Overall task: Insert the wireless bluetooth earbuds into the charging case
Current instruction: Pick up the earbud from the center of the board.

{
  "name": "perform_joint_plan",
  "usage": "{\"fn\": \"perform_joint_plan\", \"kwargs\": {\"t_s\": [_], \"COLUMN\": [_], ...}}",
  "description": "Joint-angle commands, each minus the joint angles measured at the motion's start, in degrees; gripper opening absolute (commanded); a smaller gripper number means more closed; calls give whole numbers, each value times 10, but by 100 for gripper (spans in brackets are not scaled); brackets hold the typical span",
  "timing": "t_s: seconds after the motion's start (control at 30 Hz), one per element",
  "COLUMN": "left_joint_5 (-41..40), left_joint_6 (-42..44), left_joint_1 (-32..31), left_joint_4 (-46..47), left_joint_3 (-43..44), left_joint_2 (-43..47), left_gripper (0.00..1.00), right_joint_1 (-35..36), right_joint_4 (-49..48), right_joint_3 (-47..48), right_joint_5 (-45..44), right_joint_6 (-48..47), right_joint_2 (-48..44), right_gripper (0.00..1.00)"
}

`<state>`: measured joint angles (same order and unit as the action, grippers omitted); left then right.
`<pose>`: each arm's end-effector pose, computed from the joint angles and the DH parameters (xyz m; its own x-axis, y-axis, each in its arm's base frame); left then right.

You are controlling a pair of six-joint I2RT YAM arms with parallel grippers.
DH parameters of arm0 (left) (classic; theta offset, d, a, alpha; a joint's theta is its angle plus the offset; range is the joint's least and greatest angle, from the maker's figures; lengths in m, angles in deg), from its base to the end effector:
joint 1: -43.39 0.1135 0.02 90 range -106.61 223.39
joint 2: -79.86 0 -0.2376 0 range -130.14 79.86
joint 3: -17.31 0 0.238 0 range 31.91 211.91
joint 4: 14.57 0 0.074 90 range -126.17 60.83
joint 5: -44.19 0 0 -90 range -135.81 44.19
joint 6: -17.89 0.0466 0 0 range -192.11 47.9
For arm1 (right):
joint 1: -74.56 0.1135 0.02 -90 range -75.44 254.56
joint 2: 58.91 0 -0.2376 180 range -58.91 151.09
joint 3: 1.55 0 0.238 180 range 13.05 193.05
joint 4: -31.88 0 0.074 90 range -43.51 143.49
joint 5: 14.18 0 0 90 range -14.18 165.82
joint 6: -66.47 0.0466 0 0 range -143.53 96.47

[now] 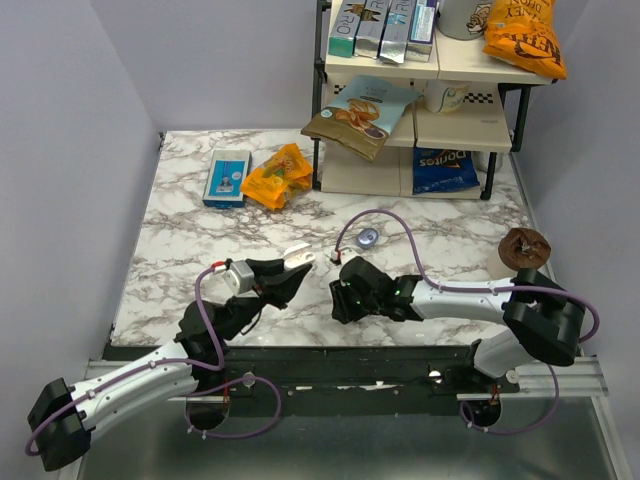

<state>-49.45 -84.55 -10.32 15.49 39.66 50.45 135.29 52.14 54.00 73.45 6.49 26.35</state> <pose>0.0972 -0.1273 0.2480 0.0600 -0.4449 -0.8935 0.8016 0.5550 -0.2225 0.1408 0.2473 0.1400 -0.7537 -0.3223 -0.5727 -0.5561 0.7772 0.2944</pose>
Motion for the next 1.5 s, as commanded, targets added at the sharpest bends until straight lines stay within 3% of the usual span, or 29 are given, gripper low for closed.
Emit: {"fn": "perform_joint_plan", "kwargs": {"t_s": [0.0,0.67,1.17,1.4,1.47], "left_joint_5": [-11,-19,-19,-15,-15], "left_joint_6": [2,2,2,1,2], "left_joint_1": [-5,-15,-18,-19,-19], "left_joint_4": [24,40,42,47,47], "left_joint_3": [-5,-3,-1,0,2], "left_joint_2": [-3,-26,-33,-39,-40], "left_gripper": [0,0,0,0,0], "right_joint_1": [-3,-2,-2,-2,-2], "right_joint_4": [14,51,73,87,90], "right_joint_3": [-17,-43,-44,-45,-45], "right_joint_5": [-5,-40,-69,-79,-83], "right_joint_6": [5,21,28,28,27], "right_joint_2": [6,-33,-51,-62,-69], "right_gripper": [45,40,23,10,1]}}
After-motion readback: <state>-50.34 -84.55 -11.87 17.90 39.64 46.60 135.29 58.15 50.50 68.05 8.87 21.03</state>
